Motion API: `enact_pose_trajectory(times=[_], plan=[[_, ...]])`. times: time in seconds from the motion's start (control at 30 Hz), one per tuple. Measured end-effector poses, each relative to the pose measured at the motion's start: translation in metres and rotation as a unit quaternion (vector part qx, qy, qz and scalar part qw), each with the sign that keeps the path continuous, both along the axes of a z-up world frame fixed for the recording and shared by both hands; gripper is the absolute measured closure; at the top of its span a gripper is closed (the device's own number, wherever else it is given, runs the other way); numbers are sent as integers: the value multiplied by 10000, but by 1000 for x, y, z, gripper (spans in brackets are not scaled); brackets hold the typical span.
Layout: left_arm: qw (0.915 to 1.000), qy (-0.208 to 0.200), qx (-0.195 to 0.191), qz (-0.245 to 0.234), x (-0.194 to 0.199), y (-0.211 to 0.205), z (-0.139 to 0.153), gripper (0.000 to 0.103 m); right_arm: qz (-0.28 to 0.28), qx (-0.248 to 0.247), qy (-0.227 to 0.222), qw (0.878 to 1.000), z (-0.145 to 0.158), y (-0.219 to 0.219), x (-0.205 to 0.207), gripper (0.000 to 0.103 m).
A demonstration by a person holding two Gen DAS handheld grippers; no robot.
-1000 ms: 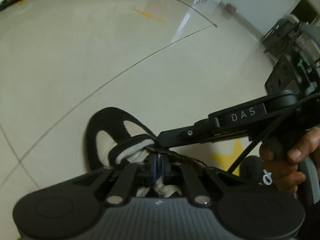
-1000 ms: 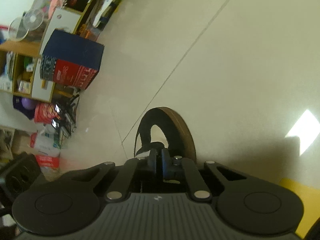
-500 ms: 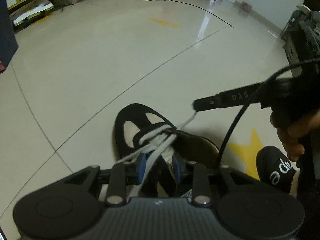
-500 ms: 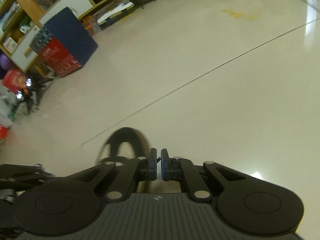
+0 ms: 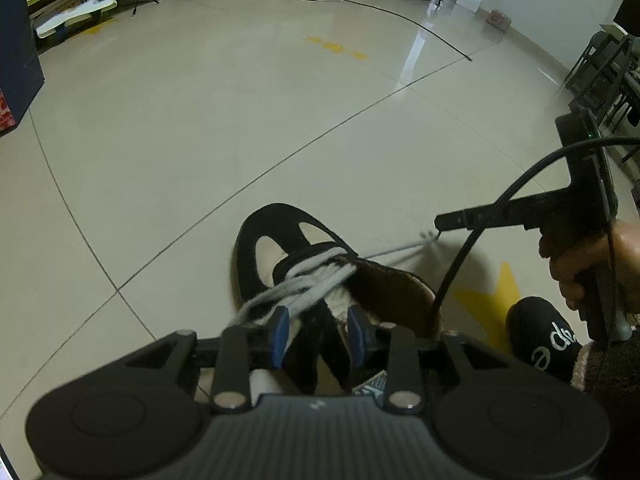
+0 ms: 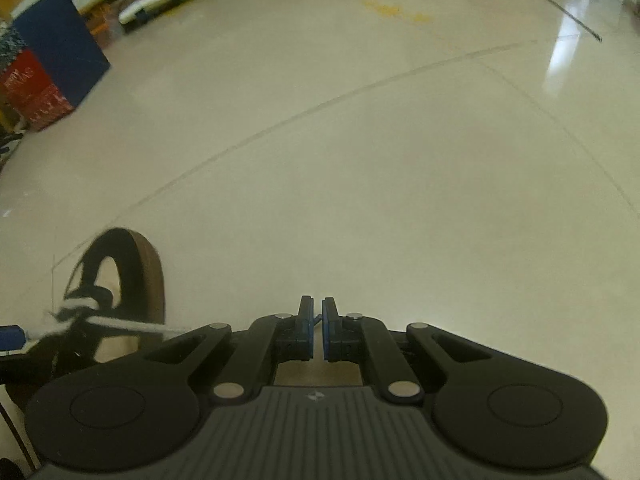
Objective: Lace up shoes with both hands
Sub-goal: 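Grasp a white lace end with the right gripper and pull it away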
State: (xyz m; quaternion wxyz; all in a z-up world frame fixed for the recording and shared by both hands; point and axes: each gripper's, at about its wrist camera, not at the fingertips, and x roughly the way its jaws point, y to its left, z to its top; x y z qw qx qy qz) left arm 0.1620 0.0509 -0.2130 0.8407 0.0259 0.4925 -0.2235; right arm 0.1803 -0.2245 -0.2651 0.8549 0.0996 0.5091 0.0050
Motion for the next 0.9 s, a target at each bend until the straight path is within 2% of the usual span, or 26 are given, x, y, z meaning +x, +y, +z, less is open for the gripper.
enact_pose_trajectory(times=[0.1, 0.2, 0.23, 0.27, 0.3, 0.4, 0.53, 0.7, 0.8, 0.87, 0.9], plan=[[9999, 117, -58, 29, 1, 2, 0, 68, 253, 225, 18, 9994, 2, 7, 1, 95], [9989, 405, -206, 88, 3, 5, -1, 65, 467, 508, -45, 9976, 7, 13, 2, 91], [9985, 477, -243, 97, 3, 5, -2, 65, 566, 593, -82, 9966, 8, 16, 2, 85], [9982, 526, -265, 94, 3, 5, -4, 65, 681, 666, -133, 9954, 11, 21, 1, 72], [9979, 576, -287, 91, 3, 4, -5, 65, 804, 732, -178, 9939, 13, 26, 0, 68], [9975, 655, -259, 35, 2, 1, -9, 65, 1214, 819, -259, 9889, 19, 44, -2, 68], [9971, 721, -221, 78, 2, -1, -15, 65, 1713, 477, -368, 9834, 23, 71, -6, 68], [9953, 904, -281, 210, 6, 0, -23, 66, 1918, 261, -416, 9802, 17, 81, -8, 68], [9956, 881, -256, 201, 6, -1, -25, 67, 2020, 190, -475, 9780, 15, 88, -8, 69], [9960, 835, -234, 219, 6, -2, -26, 66, 2082, 249, -460, 9767, 14, 88, -8, 73], [9962, 813, -223, 228, 6, -2, -27, 66, 2113, 293, -446, 9760, 14, 88, -8, 80]])
